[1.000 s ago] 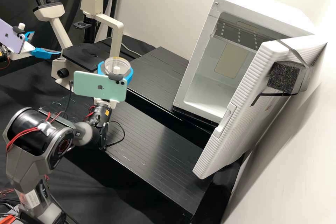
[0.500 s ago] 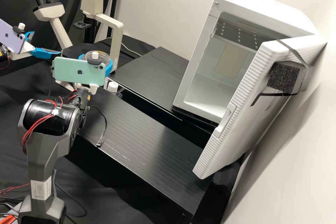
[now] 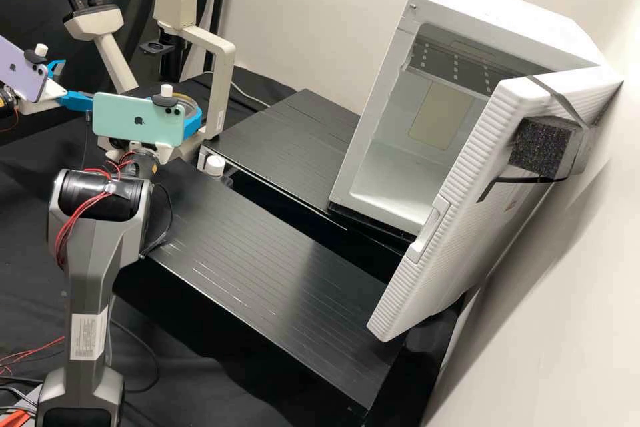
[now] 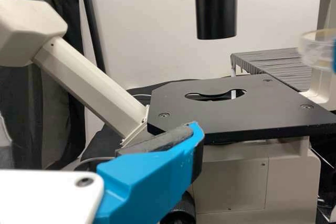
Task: Take out the petri dish and place it under the microscope.
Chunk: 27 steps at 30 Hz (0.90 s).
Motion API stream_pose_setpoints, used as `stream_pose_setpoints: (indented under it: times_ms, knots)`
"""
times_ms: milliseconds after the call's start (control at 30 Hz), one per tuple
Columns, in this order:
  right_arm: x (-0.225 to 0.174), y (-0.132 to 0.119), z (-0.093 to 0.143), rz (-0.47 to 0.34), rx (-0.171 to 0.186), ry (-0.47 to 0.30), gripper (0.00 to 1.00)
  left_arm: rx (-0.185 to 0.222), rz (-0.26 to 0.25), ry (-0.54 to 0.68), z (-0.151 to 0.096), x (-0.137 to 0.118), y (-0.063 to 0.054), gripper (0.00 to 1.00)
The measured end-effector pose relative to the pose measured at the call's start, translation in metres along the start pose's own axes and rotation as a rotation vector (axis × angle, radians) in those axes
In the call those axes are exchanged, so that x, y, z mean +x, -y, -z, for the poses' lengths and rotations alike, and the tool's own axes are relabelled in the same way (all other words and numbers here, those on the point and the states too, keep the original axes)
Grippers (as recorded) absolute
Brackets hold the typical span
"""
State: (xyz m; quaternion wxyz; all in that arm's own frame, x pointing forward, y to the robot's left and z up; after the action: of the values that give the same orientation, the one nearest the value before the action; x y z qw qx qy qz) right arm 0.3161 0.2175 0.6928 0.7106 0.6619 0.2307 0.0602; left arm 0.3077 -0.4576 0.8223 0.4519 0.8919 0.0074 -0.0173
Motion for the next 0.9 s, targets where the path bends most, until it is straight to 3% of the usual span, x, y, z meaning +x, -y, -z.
stream_pose_setpoints:
  times_ms: [333, 533, 900]
  knots:
    - [0.023, 0.013, 0.026, 0.002, -0.05, -0.012, 0.0, 0.0, 0.0, 0.0, 0.0, 0.0, 0.0, 1.0]
    - [0.039, 0.03, 0.026, 0.019, -0.086, 0.005, 0.0, 0.0, 0.0, 0.0, 0.0, 0.0, 0.0, 1.0]
    - [0.069, 0.06, 0.015, 0.093, -0.088, 0.042, 0.0, 0.0, 0.0, 0.0, 0.0, 0.0, 0.0, 1.0]
